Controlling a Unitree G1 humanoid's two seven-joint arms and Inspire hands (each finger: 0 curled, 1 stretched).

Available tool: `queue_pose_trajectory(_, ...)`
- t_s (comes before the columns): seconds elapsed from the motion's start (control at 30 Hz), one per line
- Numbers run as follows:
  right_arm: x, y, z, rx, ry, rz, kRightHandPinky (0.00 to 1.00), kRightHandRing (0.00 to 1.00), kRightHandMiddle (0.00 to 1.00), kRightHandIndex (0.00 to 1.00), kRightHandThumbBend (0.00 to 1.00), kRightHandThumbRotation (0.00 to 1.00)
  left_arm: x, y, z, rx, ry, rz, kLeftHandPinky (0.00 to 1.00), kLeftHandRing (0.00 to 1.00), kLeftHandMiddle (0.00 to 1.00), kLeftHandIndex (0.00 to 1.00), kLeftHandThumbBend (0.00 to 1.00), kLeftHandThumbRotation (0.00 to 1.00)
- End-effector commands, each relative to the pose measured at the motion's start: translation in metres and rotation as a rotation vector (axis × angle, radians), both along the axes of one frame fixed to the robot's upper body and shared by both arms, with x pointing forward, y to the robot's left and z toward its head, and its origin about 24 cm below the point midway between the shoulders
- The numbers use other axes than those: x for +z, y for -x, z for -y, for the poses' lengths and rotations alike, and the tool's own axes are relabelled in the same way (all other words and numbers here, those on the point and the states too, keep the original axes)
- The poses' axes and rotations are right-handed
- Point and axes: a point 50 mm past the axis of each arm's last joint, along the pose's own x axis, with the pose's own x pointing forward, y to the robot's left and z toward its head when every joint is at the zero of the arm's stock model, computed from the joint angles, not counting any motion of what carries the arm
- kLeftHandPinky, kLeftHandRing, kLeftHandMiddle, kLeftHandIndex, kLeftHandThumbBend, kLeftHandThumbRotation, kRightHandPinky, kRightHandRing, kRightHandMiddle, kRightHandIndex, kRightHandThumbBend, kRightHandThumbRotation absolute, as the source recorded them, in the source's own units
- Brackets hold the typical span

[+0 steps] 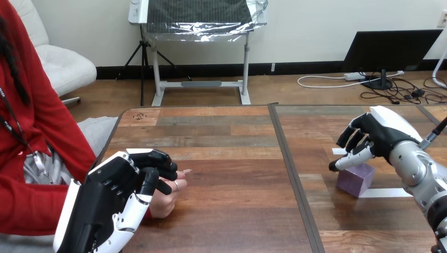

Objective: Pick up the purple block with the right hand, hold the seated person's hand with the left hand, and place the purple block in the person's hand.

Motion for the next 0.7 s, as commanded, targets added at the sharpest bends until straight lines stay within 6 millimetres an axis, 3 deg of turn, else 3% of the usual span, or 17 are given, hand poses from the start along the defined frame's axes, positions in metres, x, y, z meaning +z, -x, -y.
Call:
queue_pose_trajectory(0.0, 0.0207, -0.0116, -0.0057, 0.039, -0.005, 0.063, 0.56, 0.57, 0.60, 0.58, 0.92, 0.00, 0.0094, -0.0082, 0.0012, 0.012, -0.003, 0.072, 0.46, 0.57, 0.58, 0.56, 0.29, 0.50)
queue_pose_trajectory(0.67, 0.0227, -0.0129, -0.0036, 0.027, -0.001, 0.026, 0.57, 0.63, 0.67, 0.69, 0.97, 0.03, 0.0080, -0.0074, 0.0001, 0.021, -0.019, 0.065, 0.46, 0.57, 0.58, 0.56, 0.28, 0.50)
